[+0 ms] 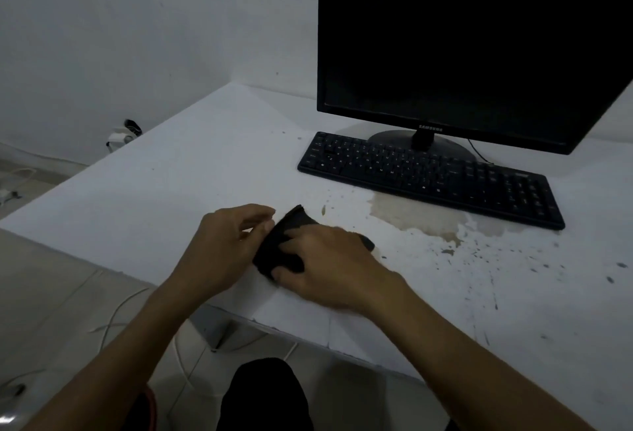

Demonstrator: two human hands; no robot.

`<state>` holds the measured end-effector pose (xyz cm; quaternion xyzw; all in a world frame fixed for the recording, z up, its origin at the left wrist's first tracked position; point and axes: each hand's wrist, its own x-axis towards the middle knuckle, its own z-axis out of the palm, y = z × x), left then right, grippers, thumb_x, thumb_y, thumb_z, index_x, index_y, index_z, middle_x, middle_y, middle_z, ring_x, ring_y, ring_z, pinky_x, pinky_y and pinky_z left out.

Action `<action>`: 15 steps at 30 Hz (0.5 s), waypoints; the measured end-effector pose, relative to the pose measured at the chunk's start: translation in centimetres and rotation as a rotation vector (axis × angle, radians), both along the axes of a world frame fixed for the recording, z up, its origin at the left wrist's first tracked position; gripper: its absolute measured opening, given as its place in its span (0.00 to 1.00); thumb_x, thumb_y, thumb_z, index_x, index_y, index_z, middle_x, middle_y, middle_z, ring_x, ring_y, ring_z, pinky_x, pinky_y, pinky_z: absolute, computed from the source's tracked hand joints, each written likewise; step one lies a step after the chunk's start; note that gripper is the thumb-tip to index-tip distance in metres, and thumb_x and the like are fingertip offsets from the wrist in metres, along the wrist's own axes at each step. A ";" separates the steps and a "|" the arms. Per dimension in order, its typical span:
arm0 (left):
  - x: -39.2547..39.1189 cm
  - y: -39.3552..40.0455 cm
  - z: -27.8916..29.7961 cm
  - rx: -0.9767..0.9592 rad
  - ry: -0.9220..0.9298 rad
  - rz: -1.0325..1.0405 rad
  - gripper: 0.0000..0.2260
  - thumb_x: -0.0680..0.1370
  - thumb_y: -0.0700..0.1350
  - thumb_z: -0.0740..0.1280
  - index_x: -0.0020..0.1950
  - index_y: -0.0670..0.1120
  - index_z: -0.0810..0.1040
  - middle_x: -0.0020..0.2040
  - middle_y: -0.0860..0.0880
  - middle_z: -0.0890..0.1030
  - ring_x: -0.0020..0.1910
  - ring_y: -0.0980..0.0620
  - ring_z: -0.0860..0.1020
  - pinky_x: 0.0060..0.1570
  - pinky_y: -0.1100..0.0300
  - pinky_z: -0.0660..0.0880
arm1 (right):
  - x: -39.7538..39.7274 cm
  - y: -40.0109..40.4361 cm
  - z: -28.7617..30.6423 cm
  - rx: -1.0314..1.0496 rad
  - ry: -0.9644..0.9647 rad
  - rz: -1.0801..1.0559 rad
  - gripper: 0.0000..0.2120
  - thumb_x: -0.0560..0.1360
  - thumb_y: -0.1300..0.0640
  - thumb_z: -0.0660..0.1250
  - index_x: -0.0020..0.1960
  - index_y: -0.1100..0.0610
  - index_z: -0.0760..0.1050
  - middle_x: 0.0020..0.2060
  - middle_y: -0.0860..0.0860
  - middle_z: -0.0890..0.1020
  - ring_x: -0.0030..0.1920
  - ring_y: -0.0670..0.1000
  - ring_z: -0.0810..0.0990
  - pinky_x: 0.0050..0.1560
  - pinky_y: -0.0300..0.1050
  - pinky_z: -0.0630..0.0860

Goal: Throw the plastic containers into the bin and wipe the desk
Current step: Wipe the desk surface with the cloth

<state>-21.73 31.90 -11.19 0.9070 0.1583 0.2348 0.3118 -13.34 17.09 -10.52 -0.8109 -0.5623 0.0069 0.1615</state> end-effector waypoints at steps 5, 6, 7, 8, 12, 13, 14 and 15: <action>-0.1 -2.0 -0.4 0.026 -0.036 -0.035 0.12 0.76 0.42 0.67 0.59 0.43 0.79 0.55 0.48 0.82 0.50 0.56 0.78 0.54 0.64 0.74 | -1.4 -6.6 -0.6 0.005 -0.038 -0.097 0.16 0.77 0.45 0.56 0.58 0.49 0.76 0.59 0.44 0.77 0.59 0.47 0.73 0.48 0.46 0.74; -0.1 -2.5 -0.5 0.044 -0.031 -0.040 0.13 0.76 0.43 0.66 0.59 0.43 0.79 0.56 0.49 0.81 0.50 0.57 0.77 0.56 0.62 0.74 | -0.6 -8.1 -0.7 0.035 -0.024 -0.204 0.15 0.77 0.45 0.56 0.58 0.47 0.76 0.59 0.42 0.76 0.59 0.46 0.74 0.48 0.45 0.73; -0.1 -3.0 -0.6 0.072 -0.022 -0.044 0.13 0.76 0.43 0.66 0.60 0.43 0.78 0.57 0.50 0.80 0.51 0.58 0.75 0.57 0.61 0.72 | 0.1 -9.3 -0.8 0.068 -0.035 -0.311 0.14 0.77 0.45 0.57 0.59 0.46 0.76 0.59 0.42 0.77 0.58 0.45 0.74 0.48 0.43 0.73; 0.0 -3.6 -0.7 0.104 -0.020 -0.059 0.14 0.76 0.44 0.66 0.61 0.43 0.78 0.57 0.50 0.79 0.51 0.57 0.74 0.57 0.62 0.70 | 0.5 -10.2 -1.0 0.099 -0.057 -0.393 0.14 0.77 0.45 0.58 0.58 0.45 0.77 0.59 0.41 0.77 0.57 0.45 0.75 0.46 0.42 0.73; 0.7 -6.2 -1.2 0.139 0.014 -0.182 0.17 0.75 0.48 0.64 0.59 0.42 0.79 0.56 0.47 0.81 0.54 0.51 0.79 0.59 0.61 0.70 | -1.7 -10.7 -1.7 0.048 -0.102 -0.319 0.13 0.73 0.45 0.59 0.50 0.45 0.80 0.50 0.41 0.82 0.50 0.44 0.80 0.34 0.42 0.78; 0.9 -6.9 -1.2 0.122 0.013 -0.192 0.18 0.74 0.49 0.63 0.61 0.43 0.78 0.58 0.48 0.81 0.56 0.51 0.79 0.60 0.60 0.71 | -1.9 -11.1 -1.7 0.049 -0.103 -0.292 0.14 0.73 0.45 0.59 0.50 0.45 0.81 0.51 0.41 0.82 0.50 0.44 0.81 0.33 0.42 0.79; 1.1 -7.6 -1.3 0.104 -0.002 -0.195 0.19 0.74 0.50 0.62 0.62 0.44 0.77 0.59 0.50 0.80 0.58 0.52 0.77 0.61 0.60 0.70 | -1.4 -11.7 -1.7 0.048 -0.083 -0.300 0.13 0.73 0.45 0.59 0.52 0.44 0.80 0.53 0.40 0.82 0.52 0.44 0.81 0.35 0.42 0.79; 1.2 -8.1 -1.2 0.080 -0.021 -0.194 0.19 0.75 0.51 0.61 0.63 0.46 0.76 0.60 0.53 0.78 0.59 0.55 0.76 0.62 0.61 0.69 | -0.5 -12.3 -1.7 0.059 -0.076 -0.356 0.13 0.75 0.45 0.59 0.55 0.43 0.79 0.56 0.40 0.80 0.53 0.44 0.80 0.39 0.43 0.78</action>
